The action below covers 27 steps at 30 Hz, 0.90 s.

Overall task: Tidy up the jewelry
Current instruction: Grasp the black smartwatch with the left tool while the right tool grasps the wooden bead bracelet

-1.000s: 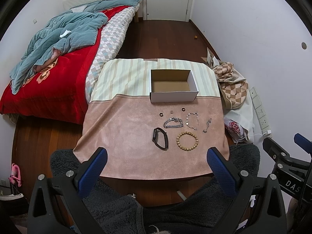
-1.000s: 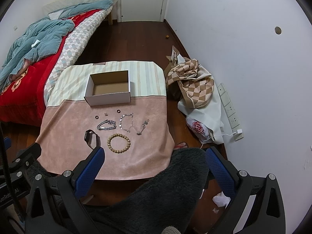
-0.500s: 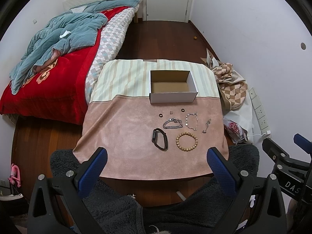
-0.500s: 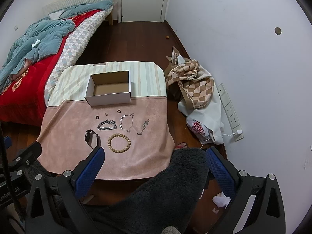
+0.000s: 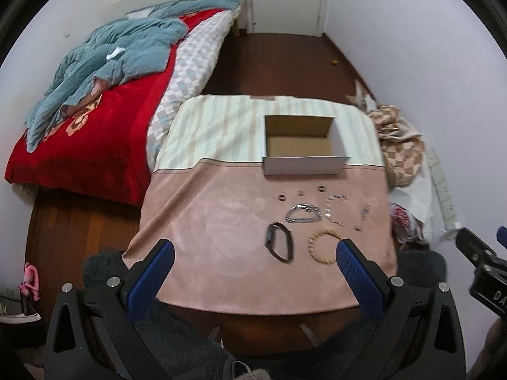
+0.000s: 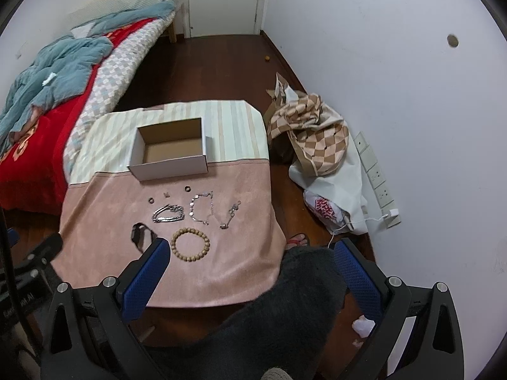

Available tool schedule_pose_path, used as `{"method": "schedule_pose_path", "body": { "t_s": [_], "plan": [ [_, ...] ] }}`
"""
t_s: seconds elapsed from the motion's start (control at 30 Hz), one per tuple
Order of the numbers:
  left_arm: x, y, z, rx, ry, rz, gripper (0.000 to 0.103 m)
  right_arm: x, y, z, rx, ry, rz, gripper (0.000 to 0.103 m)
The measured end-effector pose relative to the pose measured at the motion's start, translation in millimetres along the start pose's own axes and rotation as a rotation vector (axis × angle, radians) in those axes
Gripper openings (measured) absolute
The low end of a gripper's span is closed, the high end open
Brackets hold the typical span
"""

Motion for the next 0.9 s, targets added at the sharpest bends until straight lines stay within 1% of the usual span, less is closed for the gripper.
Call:
{"method": "schedule_pose_path", "body": {
  "t_s": [0.07,0.13,0.17,0.27,0.33,0.4,0.5,0.57,0.67,0.7,0.73,0.77,0.83,0.87,0.9],
  "plan": [
    [-27,1,3,-0.001,0.029,0.025,0.103,-22,0,-2,-0.008,-0.004,0.017,0.103],
    [-55,-1,5,-0.006,0.043,0.049,0.103,-54,-3,-3,-0.018,0.012,0.06,0.103],
    [-71,-5,6,-0.011,0.064,0.069,0.103,-69,-5,-2,-0.024,0.019,0.074,0.103],
    [-114,-18,5,-0.028,0.085,0.136,0.103,-119,-15,0,-0.036,0.035,0.138,0.102],
    [-136,-29,1,-0.04,0.083,0.175,0.103,-155,-26,2,-0.039,0.044,0.193,0.093],
    [-162,-41,-5,-0.044,0.066,0.23,0.102,-183,-36,4,-0.042,0.06,0.236,0.089],
    [-186,-55,-17,-0.031,0.019,0.306,0.088,-220,-54,12,-0.043,0.077,0.306,0.082],
    [-200,-60,-24,-0.022,-0.007,0.335,0.088,-237,-63,15,-0.038,0.083,0.332,0.081],
    [-212,-65,-33,-0.024,-0.024,0.344,0.087,-252,-72,19,-0.031,0.083,0.356,0.079],
    [-214,-65,-35,-0.029,-0.024,0.342,0.084,-257,-74,20,-0.031,0.082,0.361,0.078],
    [-218,-67,-38,-0.035,-0.026,0.345,0.074,-259,-75,21,-0.031,0.084,0.362,0.077],
    [-220,-69,-39,-0.038,-0.031,0.349,0.068,-262,-76,21,-0.031,0.087,0.362,0.077],
    [-224,-72,-43,-0.048,-0.04,0.354,0.047,-265,-78,23,-0.031,0.091,0.365,0.074],
    [-226,-72,-43,-0.054,-0.04,0.351,0.04,-266,-79,23,-0.03,0.092,0.369,0.073],
    [-228,-74,-44,-0.061,-0.045,0.349,0.031,-268,-79,23,-0.03,0.096,0.375,0.07]
  ]
}}
Point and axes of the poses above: each gripper's, at about its wrist camera, not at the fingertips, and x roughly against the way its jaws point, z to its left, y to its top, the point moved 9 cm from there along -x, roughly the way its jaws point, and after that the axes turned 10 degrees about y, right-handed, at the moved point
